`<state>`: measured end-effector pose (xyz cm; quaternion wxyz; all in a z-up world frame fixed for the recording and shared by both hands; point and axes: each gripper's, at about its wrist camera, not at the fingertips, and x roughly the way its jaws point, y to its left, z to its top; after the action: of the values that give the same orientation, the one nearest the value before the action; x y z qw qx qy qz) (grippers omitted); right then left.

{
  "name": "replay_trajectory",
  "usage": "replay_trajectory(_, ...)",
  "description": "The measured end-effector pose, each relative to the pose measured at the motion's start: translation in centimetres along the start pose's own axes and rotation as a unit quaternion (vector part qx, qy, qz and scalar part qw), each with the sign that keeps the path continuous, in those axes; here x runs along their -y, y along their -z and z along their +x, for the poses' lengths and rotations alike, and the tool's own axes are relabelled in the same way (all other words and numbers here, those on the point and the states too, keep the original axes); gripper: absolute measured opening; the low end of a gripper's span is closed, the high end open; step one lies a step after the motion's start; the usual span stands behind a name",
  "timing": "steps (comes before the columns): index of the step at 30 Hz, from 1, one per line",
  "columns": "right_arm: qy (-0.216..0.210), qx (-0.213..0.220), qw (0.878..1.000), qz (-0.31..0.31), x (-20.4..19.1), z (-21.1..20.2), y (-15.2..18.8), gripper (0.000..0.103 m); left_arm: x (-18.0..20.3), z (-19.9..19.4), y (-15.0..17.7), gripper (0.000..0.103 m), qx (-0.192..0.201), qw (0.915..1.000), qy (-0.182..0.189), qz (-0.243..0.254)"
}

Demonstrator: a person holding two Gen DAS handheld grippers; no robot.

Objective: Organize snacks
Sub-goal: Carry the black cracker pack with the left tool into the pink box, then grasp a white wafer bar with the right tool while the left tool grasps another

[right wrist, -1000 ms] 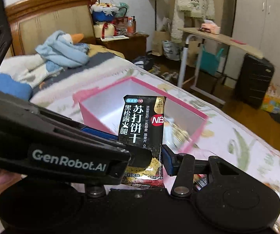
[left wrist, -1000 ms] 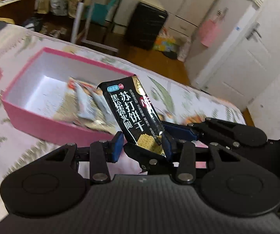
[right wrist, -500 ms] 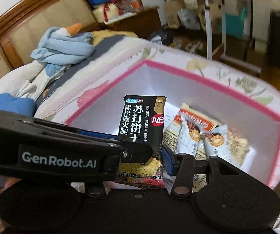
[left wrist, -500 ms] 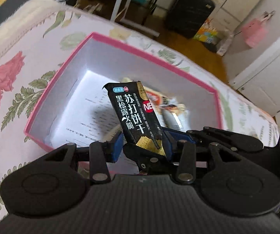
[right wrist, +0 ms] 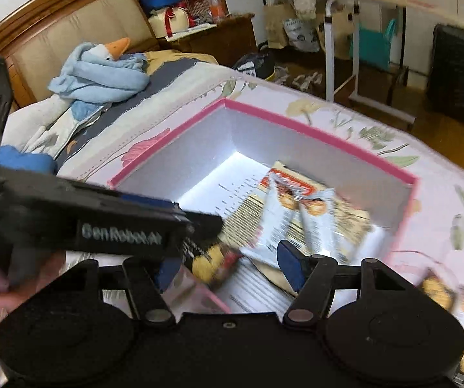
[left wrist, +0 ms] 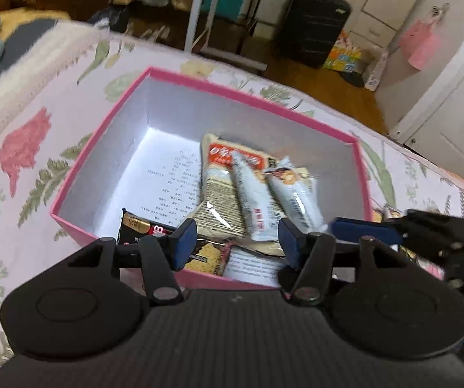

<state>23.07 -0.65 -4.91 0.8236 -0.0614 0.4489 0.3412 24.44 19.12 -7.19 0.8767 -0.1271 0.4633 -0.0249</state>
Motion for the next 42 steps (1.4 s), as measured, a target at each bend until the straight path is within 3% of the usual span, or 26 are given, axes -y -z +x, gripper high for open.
replay_trajectory(10, 0.037, -0.002, 0.999, 0.014, 3.1, -11.0, 1.8, 0.07, 5.5, -8.0, 0.6, 0.055, 0.025, 0.9949, 0.016, 0.096)
replay_trajectory(20, 0.062, 0.019, 0.997, 0.036, 5.6, -18.3, 5.7, 0.07, 12.0, -11.8, 2.6, 0.055, -0.004, 0.982, 0.075, 0.174)
replay_trajectory(24, 0.046, 0.02, 0.995, 0.082, 8.0, -19.0, 7.3, 0.07, 15.0, -11.2, 3.7, 0.055, -0.013, 0.9764, 0.086, 0.198)
replay_trajectory(29, 0.057, 0.031, 0.99, 0.123, 11.1, -18.8, 8.9, 0.07, 18.0, -8.9, 4.2, 0.055, -0.041, 0.9717, 0.099, 0.21)
replay_trajectory(34, 0.116, 0.038, 0.979, 0.163, 16.2, -17.1, 10.1, 0.07, 21.0, -4.7, 4.1, 0.058, -0.058, 0.9736, 0.104, 0.195)
replay_trajectory(38, 0.114, 0.053, 0.975, 0.181, 20.9, -15.6, 11.7, 0.064, 22.6, -0.9, 3.7, 0.058, -0.061, 0.9811, 0.09, 0.16)
replay_trajectory(42, 0.138, 0.062, 0.97, 0.189, 24.6, -14.7, 13.0, 0.061, 23.9, 2.2, 3.3, 0.057, -0.067, 0.9822, 0.095, 0.147)
